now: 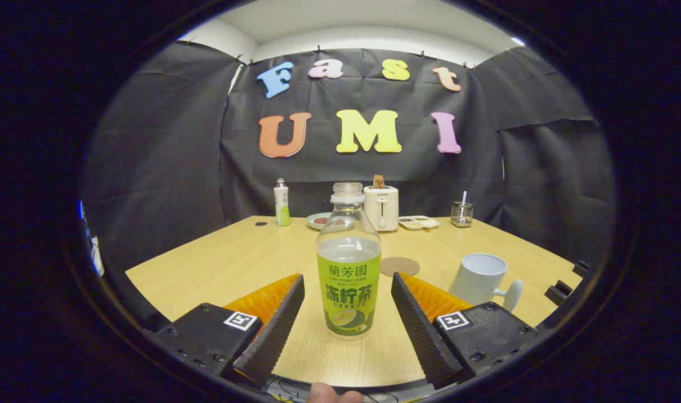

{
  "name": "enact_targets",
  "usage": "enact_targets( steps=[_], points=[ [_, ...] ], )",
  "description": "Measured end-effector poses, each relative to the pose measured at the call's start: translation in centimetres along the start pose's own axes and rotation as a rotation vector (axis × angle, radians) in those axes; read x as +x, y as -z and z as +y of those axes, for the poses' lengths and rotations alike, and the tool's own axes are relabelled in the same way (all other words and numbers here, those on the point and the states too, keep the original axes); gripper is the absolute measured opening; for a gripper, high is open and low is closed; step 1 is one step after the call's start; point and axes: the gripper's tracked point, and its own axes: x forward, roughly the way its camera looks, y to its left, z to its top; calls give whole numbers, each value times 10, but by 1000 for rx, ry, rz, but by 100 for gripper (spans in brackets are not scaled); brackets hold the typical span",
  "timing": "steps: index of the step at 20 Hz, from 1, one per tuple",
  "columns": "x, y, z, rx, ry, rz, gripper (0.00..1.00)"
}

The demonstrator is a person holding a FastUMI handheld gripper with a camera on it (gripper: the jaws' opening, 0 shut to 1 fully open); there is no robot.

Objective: Take the bottle from table, then pour the juice into the cup, finally place the bottle on the coaster

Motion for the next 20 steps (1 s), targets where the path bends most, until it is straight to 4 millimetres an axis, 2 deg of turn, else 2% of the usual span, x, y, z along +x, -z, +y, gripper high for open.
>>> enact_targets(
  steps=[8,10,12,16,20],
  points=[
    [32,23,1,8,20,91,100],
    [37,19,2,13,32,86,92],
    [36,18,6,10,40,114,83],
    [31,8,17,41,-9,124,81],
    [20,-5,14,97,-36,113,80]
  ],
)
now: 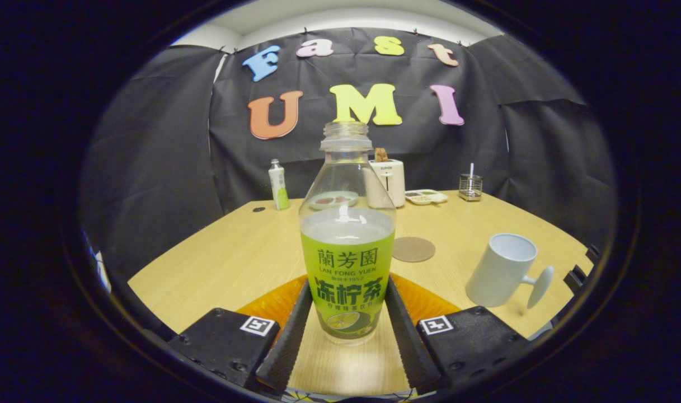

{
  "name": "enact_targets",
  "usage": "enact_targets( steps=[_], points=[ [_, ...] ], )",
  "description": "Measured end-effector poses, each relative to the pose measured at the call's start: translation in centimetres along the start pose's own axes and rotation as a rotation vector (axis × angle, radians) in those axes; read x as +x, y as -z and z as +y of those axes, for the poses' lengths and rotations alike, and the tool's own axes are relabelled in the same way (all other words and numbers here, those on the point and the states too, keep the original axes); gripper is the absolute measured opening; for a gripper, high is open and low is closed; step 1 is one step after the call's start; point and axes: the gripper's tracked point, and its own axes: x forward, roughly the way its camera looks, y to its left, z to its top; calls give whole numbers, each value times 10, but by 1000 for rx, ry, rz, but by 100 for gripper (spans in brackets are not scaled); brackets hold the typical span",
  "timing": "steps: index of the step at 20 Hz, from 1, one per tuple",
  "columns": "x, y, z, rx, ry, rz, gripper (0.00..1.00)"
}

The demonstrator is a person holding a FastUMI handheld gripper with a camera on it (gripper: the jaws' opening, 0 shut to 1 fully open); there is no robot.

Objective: Take the bottle from table, then pour the juice into the cup, finally place the bottle on the coaster

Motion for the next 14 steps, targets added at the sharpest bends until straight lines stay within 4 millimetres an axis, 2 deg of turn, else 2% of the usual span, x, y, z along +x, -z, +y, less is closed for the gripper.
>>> enact_targets(
  steps=[6,14],
  points=[
    [-4,-17,9,165,-128,-13,79],
    [-4,-53,-3,460,-241,-55,78]
  ],
)
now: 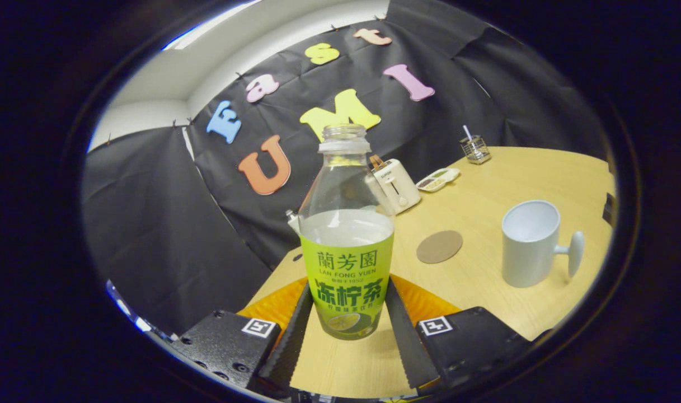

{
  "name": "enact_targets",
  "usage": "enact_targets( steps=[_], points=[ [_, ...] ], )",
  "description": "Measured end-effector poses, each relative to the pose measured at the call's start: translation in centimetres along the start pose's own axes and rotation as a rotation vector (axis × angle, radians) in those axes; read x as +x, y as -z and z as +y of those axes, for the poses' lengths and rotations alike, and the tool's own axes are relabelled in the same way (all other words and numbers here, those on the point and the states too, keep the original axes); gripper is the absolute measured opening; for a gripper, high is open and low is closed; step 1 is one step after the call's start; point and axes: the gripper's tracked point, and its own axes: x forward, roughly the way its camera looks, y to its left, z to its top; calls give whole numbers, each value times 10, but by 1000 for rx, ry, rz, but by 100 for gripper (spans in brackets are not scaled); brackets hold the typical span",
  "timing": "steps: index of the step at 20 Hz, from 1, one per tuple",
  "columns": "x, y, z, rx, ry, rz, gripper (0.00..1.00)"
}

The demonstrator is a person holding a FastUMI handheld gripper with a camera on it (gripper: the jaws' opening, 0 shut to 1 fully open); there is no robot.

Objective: Take the bottle from table, then pour the juice into the cup, finally place the bottle on the coaster

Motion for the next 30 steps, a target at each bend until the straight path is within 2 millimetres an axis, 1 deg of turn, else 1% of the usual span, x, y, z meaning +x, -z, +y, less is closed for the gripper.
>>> enact_targets(
  steps=[3,7,10,15,18,20,22,27,30],
  points=[
    [4,-8,-1,106,-32,-12,78],
    [9,-16,7,274,-103,-28,78],
    [5,-21,15,373,-151,-52,78],
    [4,-28,20,522,-198,-80,78],
    [7,-32,20,612,-221,-88,77],
    [10,-32,16,658,-228,-91,77],
    [10,-33,13,712,-237,-102,77],
    [8,-39,14,855,-277,-115,77],
    [8,-39,12,939,-286,-109,77]
  ],
)
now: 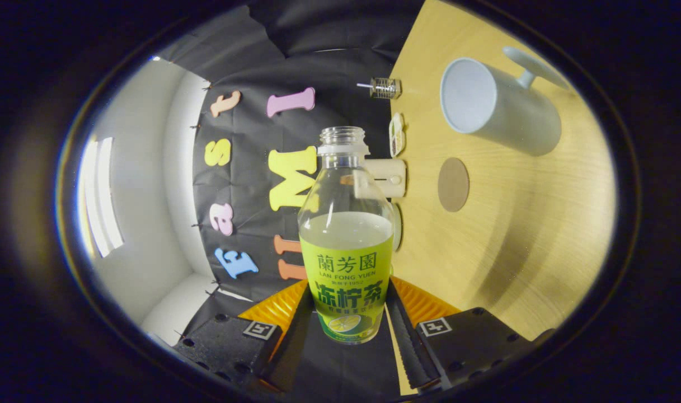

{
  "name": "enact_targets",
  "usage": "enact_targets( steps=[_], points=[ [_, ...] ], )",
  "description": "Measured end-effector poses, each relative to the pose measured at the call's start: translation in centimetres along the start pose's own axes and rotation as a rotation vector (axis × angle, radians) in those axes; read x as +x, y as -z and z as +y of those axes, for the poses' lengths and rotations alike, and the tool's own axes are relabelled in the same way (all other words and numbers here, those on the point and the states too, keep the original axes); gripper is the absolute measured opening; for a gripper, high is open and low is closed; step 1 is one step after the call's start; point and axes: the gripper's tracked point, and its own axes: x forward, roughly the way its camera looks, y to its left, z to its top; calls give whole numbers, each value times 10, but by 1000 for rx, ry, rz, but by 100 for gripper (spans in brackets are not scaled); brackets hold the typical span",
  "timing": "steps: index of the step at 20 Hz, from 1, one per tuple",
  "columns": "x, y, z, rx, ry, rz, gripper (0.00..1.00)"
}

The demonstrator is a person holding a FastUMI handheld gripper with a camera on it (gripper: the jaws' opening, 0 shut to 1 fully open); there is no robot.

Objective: Take the bottle from table, then pour the juice into the cup, finally place the bottle on the coaster

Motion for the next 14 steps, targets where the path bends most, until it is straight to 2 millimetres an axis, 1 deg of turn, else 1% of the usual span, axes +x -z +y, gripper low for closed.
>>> enact_targets(
  steps=[5,8,9,14],
  points=[
    [-3,-6,5,52,-22,-9,77],
    [-1,-13,19,113,-79,-28,77],
    [1,-16,21,127,-83,-34,77],
    [1,-24,22,194,-80,-53,77]
  ],
)
